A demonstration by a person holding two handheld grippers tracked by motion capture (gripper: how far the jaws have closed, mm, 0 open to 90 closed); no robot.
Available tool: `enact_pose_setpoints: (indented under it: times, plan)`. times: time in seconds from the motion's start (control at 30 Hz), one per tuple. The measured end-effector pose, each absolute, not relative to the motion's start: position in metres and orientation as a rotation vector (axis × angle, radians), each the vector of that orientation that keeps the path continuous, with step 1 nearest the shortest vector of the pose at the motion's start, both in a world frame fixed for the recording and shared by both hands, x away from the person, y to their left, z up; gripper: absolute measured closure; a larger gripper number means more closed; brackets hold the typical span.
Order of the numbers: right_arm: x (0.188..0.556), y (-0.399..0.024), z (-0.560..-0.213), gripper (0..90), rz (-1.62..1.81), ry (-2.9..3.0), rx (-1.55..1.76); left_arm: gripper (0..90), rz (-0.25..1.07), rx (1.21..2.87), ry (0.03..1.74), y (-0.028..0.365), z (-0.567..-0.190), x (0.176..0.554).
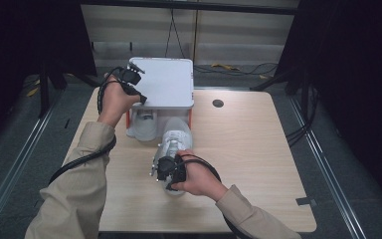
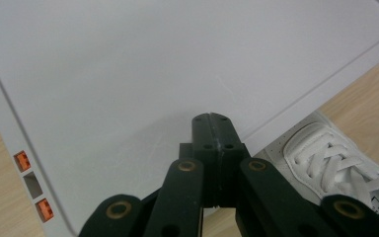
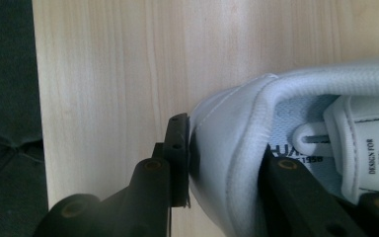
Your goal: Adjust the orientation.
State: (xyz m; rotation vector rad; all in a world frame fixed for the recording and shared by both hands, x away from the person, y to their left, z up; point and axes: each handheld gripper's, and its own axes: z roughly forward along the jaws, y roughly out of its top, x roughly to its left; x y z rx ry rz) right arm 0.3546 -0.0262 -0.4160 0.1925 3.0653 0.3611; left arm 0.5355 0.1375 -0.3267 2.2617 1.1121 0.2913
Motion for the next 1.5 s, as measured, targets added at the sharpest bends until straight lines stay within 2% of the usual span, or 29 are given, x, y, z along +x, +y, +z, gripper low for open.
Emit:
enact_pose_setpoints:
  times: [0.17, 0.33, 0.5, 0.63, 0.77, 0.97, 1.2, 1.37, 1.5]
  plan:
    - [0.359, -0.024, -0.404, 69.6, 0.383, 3.037, 0.133, 90.0, 0.284, 2.267, 1.114, 0.137, -0.326, 0.536]
    - [0.38, -0.019, -0.391, 68.9, 0.404, 2.963, 0.086, 90.0, 0.277, 2.267, 1.11, 0.138, -0.326, 0.537]
    - [0.412, -0.012, -0.405, 64.4, 0.459, 2.979, 0.073, 90.0, 0.268, 2.25, 1.115, 0.141, -0.327, 0.537]
    - [0.422, -0.012, -0.411, 63.4, 0.487, 2.968, 0.097, 90.0, 0.282, 2.246, 1.112, 0.14, -0.328, 0.535]
    - [0.423, -0.02, -0.406, 52.9, 0.519, 2.933, 0.185, 90.0, 0.287, 2.249, 1.11, 0.14, -0.328, 0.535]
    - [0.415, -0.036, -0.403, 44.7, 0.556, 2.887, 0.327, 90.0, 0.295, 2.248, 1.116, 0.139, -0.328, 0.534]
    - [0.386, -0.042, -0.388, 48.7, 0.623, 2.825, 0.289, 90.0, 0.296, 2.248, 1.119, 0.138, -0.328, 0.534]
    - [0.382, -0.043, -0.383, 54.4, 0.694, 2.81, 0.334, 90.0, 0.299, 2.246, 1.12, 0.138, -0.328, 0.534]
    - [0.376, -0.041, -0.379, 53.7, 0.691, 2.863, 0.336, 90.0, 0.299, 2.25, 1.116, 0.138, -0.328, 0.534]
